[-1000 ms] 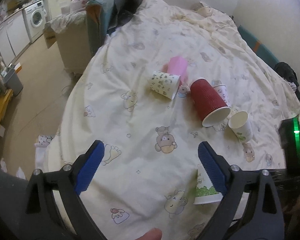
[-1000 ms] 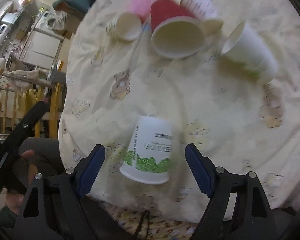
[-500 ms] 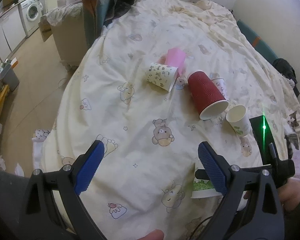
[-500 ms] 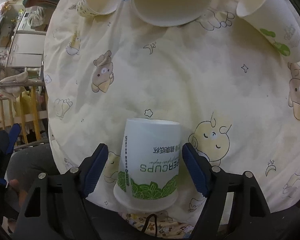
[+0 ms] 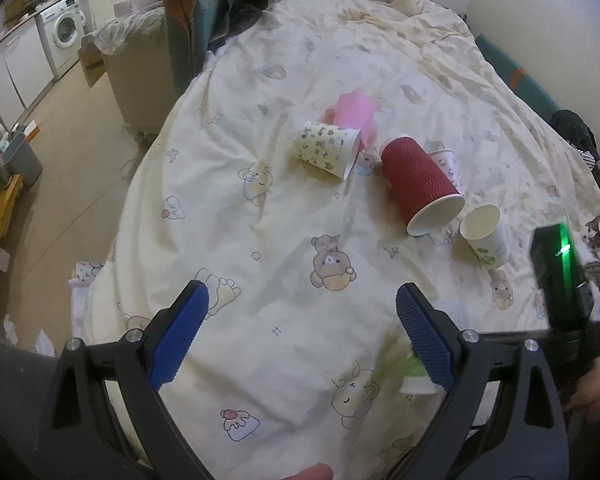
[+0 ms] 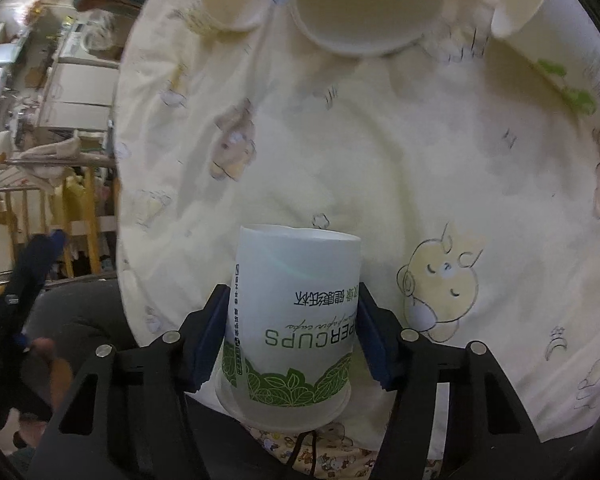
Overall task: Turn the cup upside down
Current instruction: 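Rotate the held cup with the right gripper until its mouth faces down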
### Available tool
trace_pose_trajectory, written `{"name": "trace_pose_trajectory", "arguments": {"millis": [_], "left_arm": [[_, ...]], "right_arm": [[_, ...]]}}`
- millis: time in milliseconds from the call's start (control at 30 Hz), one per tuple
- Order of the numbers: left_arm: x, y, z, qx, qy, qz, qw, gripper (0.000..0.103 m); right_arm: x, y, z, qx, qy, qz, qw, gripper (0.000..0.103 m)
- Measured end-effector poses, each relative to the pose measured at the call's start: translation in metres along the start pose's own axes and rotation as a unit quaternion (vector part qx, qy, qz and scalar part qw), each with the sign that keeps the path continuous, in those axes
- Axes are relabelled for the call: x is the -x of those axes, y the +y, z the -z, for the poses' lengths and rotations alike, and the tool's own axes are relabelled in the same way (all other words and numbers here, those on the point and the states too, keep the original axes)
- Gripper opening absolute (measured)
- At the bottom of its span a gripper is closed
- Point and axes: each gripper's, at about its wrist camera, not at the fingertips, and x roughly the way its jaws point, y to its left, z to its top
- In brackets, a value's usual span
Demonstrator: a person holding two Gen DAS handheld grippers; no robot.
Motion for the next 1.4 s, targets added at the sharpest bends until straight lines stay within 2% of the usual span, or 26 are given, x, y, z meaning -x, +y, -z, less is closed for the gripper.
{"name": "trace_pose_trajectory", "arguments": {"millis": [200,333,567,767,867,933,1067,1200,1300,1400], "left_arm": [[-0.002,-0.005,0.003,-0.006,0.002,0.011,0.9999,0.093],[-0.003,-0.010,0.004,-0.013,-0.002,0.016,0.9998,0.093],[-0.004,-0.025,0.011,-0.052,0.001,0.026,0.9983,0.093],[-0.009,-0.032,0.015,-0.053,0.016,0.059,0.9967,0.093],[-0.004,-0.040,0.018,-0.069,0.005,0.073,0.9949,0.093],[-0.001,-0.045,0.020,-0.080,0.002,0.082,0.9934,0.093],[0.003,-0.056,0.021,-0.093,0.007,0.129,0.9873,0.093],[0.006,-0.067,0.021,-0.106,0.006,0.159,0.9816,0.093],[0.003,-0.074,0.024,-0.117,0.013,0.161,0.9799,0.093],[0.001,-0.074,0.026,-0.117,0.017,0.157,0.9806,0.093]], "right_arm": [[0.040,0.004,0.001,0.028,-0.057,-0.016,0.998,0.062],[0.068,0.011,0.004,0.067,-0.112,-0.008,0.991,0.062],[0.095,0.014,0.014,0.105,-0.217,-0.012,0.970,0.062],[0.102,0.013,0.013,0.132,-0.263,-0.004,0.956,0.062],[0.103,0.015,0.011,0.140,-0.267,-0.034,0.953,0.063],[0.102,0.017,0.010,0.143,-0.266,-0.040,0.952,0.063],[0.097,0.017,0.010,0.143,-0.255,-0.044,0.955,0.063],[0.090,0.020,0.011,0.145,-0.244,-0.051,0.957,0.063],[0.088,0.025,0.013,0.155,-0.240,-0.059,0.956,0.063],[0.085,0.028,0.012,0.162,-0.234,-0.046,0.957,0.063]]}}
